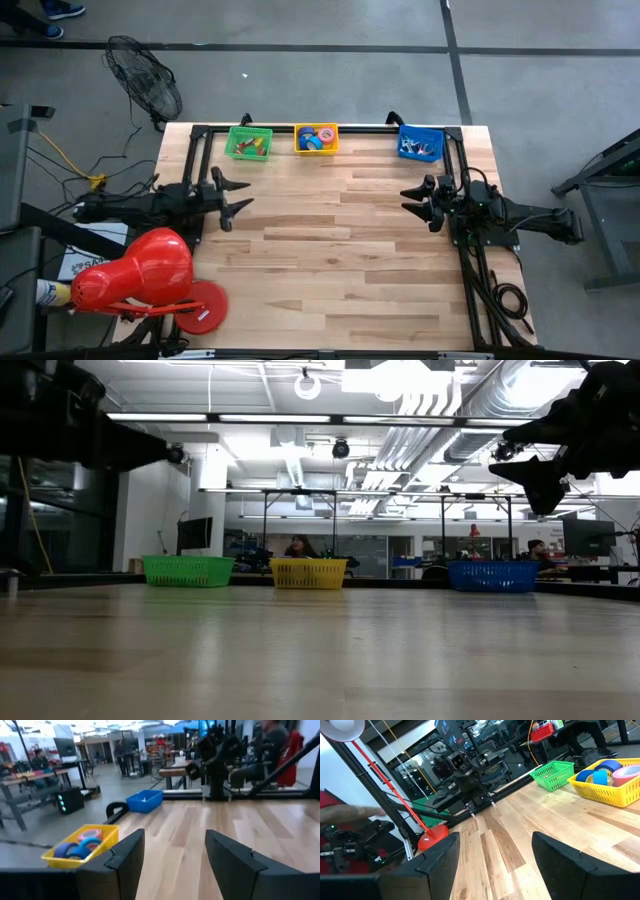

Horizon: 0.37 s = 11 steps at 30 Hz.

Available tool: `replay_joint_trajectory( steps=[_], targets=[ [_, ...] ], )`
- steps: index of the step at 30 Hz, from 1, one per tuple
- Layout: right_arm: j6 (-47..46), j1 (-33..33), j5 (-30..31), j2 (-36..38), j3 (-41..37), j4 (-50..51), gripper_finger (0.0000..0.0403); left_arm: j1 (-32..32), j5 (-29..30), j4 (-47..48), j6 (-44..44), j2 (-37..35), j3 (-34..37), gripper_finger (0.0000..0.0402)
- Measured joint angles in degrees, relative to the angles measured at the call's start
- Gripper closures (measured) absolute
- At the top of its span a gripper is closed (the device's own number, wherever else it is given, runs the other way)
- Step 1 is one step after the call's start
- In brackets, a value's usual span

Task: Pick and place Stapler, Stapler remover, tape
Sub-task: Return to Home Position

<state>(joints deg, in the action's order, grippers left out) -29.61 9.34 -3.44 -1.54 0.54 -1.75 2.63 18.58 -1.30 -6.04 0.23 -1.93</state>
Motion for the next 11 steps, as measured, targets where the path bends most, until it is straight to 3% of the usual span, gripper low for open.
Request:
replay_joint_trajectory(
  steps=[4,11],
  targets=[
    [0.00,-0.02,-0.03,0.00,0.00,-0.06,0.0162,0.00,0.01,-4.56,-0.01,1.14,0.10,0.0197],
    [0.02,0.00,-0.02,0.00,0.00,-0.27,0.0162,0.00,-0.31,-2.72,-0.14,1.64,0.06,0.0197]
  ],
)
